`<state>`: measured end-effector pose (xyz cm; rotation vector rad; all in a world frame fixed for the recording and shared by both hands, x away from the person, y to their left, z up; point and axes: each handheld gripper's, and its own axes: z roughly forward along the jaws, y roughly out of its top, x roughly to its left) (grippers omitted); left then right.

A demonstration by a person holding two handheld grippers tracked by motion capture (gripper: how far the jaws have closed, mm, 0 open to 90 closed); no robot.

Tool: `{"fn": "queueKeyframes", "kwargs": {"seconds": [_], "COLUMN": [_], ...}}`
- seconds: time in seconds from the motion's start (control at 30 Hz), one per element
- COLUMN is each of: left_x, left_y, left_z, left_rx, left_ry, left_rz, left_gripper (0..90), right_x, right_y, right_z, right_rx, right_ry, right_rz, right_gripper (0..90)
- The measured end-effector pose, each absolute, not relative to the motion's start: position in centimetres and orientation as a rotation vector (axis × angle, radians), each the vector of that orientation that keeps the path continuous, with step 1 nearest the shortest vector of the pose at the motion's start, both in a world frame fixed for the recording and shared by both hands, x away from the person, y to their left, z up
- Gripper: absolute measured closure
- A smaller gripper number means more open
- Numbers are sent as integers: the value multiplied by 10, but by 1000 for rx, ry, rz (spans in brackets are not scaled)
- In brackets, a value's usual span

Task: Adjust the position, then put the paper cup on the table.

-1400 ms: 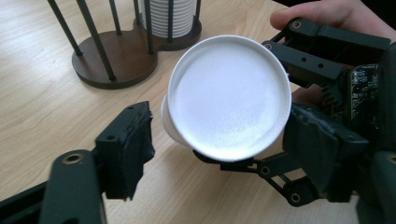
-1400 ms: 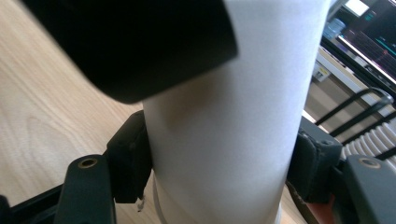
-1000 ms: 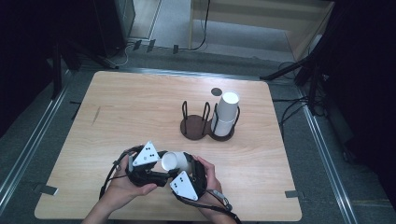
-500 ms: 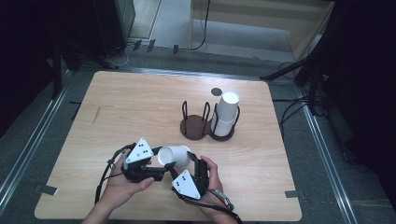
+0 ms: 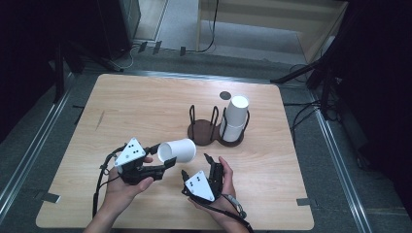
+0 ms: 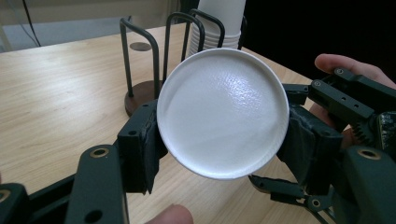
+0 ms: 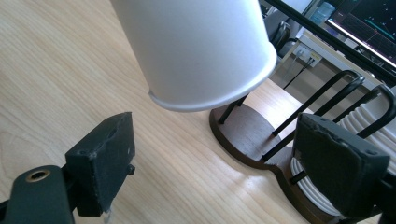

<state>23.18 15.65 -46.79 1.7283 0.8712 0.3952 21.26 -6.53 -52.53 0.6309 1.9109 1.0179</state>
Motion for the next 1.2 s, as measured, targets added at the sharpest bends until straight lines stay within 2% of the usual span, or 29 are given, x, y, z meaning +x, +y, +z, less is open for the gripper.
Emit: {"fn": "queueKeyframes", "kwargs": {"seconds": [0.33,0.53,0.73,0.87,1.03,1.1,1.2], "left_x": [233,237,238,239,239,239,241], "left_y": [168,174,177,177,175,174,173], "left_z": [-470,-474,-476,-478,-480,-481,-483], "left_rx": [1599,1532,1495,1466,1425,1420,1417], "left_ry": [905,933,945,942,913,905,900], "left_rz": [454,444,500,486,465,468,471], "left_gripper": [358,362,361,361,362,362,362], "right_x": [218,217,218,215,216,216,219], "right_y": [-76,-75,-77,-79,-81,-81,-81], "right_z": [-514,-513,-512,-507,-503,-501,-491], "right_rx": [690,693,687,680,742,765,907], "right_ry": [1888,1889,1929,1926,1943,1956,1954], "right_rz": [1057,1081,1123,1174,1222,1237,1331], "right_gripper": [138,151,223,287,299,334,308]}}
